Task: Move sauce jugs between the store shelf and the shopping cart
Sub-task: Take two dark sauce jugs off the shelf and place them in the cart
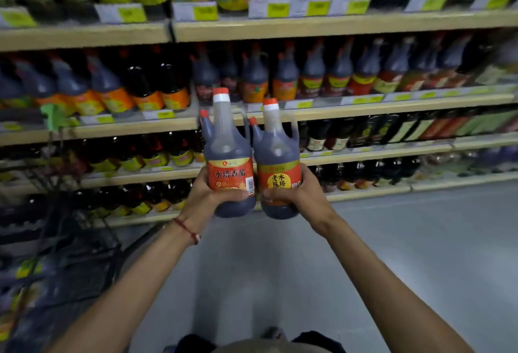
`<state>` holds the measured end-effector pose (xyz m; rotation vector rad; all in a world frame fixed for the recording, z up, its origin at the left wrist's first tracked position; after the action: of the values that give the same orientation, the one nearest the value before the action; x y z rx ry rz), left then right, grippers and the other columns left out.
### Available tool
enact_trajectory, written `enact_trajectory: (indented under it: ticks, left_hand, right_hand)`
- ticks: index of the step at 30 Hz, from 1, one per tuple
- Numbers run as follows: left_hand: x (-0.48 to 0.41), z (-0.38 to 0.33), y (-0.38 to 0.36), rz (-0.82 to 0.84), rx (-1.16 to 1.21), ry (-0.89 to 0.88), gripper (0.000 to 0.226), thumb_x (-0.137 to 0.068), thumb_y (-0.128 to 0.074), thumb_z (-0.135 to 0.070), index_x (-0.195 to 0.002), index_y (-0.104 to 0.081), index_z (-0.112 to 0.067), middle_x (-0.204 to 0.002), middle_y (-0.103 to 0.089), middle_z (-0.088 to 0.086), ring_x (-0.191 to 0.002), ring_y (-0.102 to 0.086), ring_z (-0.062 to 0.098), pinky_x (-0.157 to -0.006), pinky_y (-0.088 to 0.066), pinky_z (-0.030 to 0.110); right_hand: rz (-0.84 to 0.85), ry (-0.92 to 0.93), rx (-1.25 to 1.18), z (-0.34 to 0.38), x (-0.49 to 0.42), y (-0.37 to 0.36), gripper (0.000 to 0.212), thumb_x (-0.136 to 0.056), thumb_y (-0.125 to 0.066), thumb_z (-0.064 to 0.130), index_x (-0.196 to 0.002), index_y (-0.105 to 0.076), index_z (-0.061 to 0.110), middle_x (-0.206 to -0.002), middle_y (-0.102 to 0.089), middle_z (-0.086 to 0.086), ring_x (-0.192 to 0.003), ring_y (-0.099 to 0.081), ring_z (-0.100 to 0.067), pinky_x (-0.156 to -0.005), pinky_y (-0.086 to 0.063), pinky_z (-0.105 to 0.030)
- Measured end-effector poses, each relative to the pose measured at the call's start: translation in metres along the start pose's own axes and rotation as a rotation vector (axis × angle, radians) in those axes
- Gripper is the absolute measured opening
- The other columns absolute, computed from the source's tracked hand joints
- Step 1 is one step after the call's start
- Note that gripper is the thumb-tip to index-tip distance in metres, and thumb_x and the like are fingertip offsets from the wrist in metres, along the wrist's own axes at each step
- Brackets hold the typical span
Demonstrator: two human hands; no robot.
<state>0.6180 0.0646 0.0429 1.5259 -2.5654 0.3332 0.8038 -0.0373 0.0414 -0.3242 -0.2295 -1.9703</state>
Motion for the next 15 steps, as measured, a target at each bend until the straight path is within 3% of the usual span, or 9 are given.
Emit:
enact_trajectory:
  ticks: [3, 8, 11, 15]
  left_hand:
    - [-0.027, -0.002, -0.069, 0.116, -0.047, 0.003, 0.099, -0.036, -0.092, -0.019, -0.128, -0.058, -0.010, -0.111, -0.076, 0.011, -0.100, -0.073, 0.031, -0.084, -0.059, 0.043]
    - [-0.068, -0.008, -0.173, 0.288, -0.093, 0.024, 0.089, -0.038, -0.092, -0.020, -0.122, -0.062, -0.010, -0.106, -0.077, 0.009, -0.096, -0.074, 0.030, -0.078, -0.060, 0.039]
    - [-0.099, -0.010, -0.231, 0.419, -0.111, 0.045, 0.091, -0.039, -0.092, -0.022, -0.124, -0.062, -0.012, -0.109, -0.076, 0.009, -0.100, -0.073, 0.031, -0.081, -0.060, 0.040]
    - [-0.147, -0.010, -0.313, 0.561, -0.144, 0.032, 0.092, -0.043, -0.093, -0.023, -0.128, -0.062, -0.007, -0.115, -0.074, 0.014, -0.105, -0.070, 0.038, -0.094, -0.056, 0.056]
  right_hand:
    - [-0.098, 0.008, -0.060, 0.000, -0.001, 0.071, 0.066, -0.068, -0.091, 0.000, -0.122, -0.058, 0.017, -0.105, -0.076, -0.004, -0.086, -0.075, -0.014, -0.069, -0.059, -0.024]
    - [-0.274, 0.020, -0.171, 0.004, 0.001, 0.171, 0.059, -0.070, -0.089, -0.003, -0.113, -0.059, 0.024, -0.095, -0.076, 0.003, -0.080, -0.075, -0.013, -0.064, -0.058, -0.022]
    - [-0.364, 0.024, -0.206, 0.010, -0.003, 0.219, 0.076, -0.059, -0.095, 0.009, -0.125, -0.058, 0.017, -0.106, -0.077, -0.006, -0.091, -0.076, -0.023, -0.070, -0.061, -0.028]
    - [-0.483, 0.049, -0.233, 0.020, -0.018, 0.284, 0.080, -0.054, -0.092, 0.014, -0.126, -0.057, 0.018, -0.108, -0.077, -0.006, -0.092, -0.076, -0.024, -0.072, -0.062, -0.032]
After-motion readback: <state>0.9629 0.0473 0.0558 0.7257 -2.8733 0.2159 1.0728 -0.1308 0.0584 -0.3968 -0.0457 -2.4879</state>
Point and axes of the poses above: each hand's wrist, its own x-axis away from the middle knuckle, its own y-axis out of the back of the hand, z = x × y, the point moved 9 cm from there along -x, towards the middle knuckle
